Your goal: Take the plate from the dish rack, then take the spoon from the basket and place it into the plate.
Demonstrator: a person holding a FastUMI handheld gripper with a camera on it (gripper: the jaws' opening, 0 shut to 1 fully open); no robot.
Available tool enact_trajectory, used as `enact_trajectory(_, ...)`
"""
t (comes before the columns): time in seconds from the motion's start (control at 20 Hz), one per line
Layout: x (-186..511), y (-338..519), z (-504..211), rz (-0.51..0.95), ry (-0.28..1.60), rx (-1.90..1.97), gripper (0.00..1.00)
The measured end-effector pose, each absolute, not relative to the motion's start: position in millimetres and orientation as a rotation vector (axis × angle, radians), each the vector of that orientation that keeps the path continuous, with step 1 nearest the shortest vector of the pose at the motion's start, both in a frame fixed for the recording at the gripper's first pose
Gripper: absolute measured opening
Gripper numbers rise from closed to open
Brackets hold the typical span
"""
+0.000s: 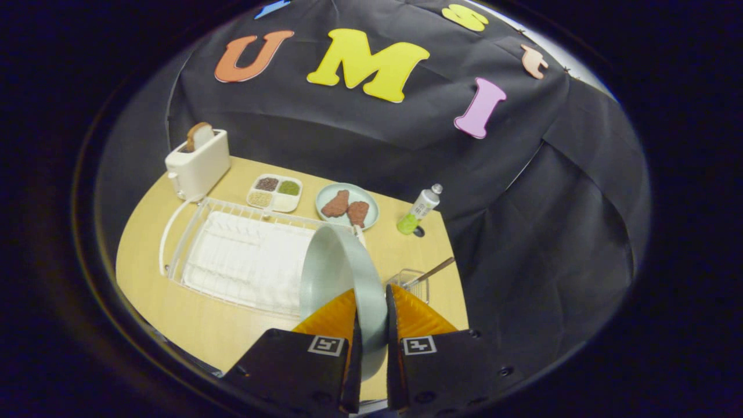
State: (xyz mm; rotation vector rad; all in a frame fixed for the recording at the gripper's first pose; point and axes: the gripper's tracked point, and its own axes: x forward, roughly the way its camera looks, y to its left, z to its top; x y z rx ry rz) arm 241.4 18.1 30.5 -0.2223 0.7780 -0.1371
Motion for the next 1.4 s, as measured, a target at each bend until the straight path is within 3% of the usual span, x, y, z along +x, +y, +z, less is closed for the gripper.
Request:
enact_trajectory(0.45,154,62,-110,0.189,0.968,0.237,0.23)
enact_trajectory(0.65,167,34,-160,0.161,0.989,0.266,0.23)
enact_trajectory(0.9,159,25,-195,0.238,1.008,0.375,0.24)
enact_trajectory(1.4,166,9,-227,0.207,0.908,0.404,0.36)
